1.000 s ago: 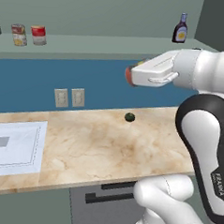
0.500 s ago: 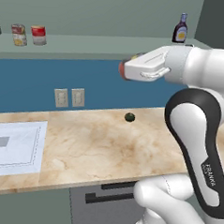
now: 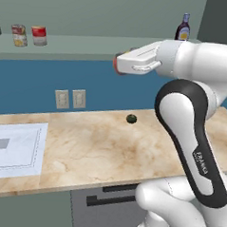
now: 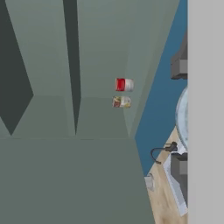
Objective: Pick the cans from the counter and place them in their designated side in the cabinet.
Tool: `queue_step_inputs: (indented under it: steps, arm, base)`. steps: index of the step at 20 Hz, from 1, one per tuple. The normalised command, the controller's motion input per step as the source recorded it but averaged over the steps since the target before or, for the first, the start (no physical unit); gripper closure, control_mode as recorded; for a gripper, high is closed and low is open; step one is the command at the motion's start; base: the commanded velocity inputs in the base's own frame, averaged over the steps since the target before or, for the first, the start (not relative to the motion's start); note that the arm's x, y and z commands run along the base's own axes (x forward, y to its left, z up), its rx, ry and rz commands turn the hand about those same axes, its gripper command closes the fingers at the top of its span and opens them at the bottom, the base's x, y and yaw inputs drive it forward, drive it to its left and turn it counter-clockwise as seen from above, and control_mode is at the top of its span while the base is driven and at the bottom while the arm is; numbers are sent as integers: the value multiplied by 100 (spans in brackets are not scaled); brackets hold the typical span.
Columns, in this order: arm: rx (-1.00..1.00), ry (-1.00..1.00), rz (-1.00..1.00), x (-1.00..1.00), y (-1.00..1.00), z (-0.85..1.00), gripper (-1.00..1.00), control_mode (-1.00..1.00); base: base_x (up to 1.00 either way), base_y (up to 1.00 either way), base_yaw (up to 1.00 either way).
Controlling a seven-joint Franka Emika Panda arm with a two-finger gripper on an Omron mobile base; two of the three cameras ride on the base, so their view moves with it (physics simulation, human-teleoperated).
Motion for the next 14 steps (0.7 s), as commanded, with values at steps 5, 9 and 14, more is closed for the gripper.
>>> queue_step_inputs:
  steps: [5,9,14]
  arm:
    - [0,0,0,18,10,3,100,-100]
    - [0,0,0,20,11,2,100,-100]
    - [0,0,0,19,11,5,100,-100]
  base:
    - [0,0,0]
    - [0,0,0]
    - [0,0,0]
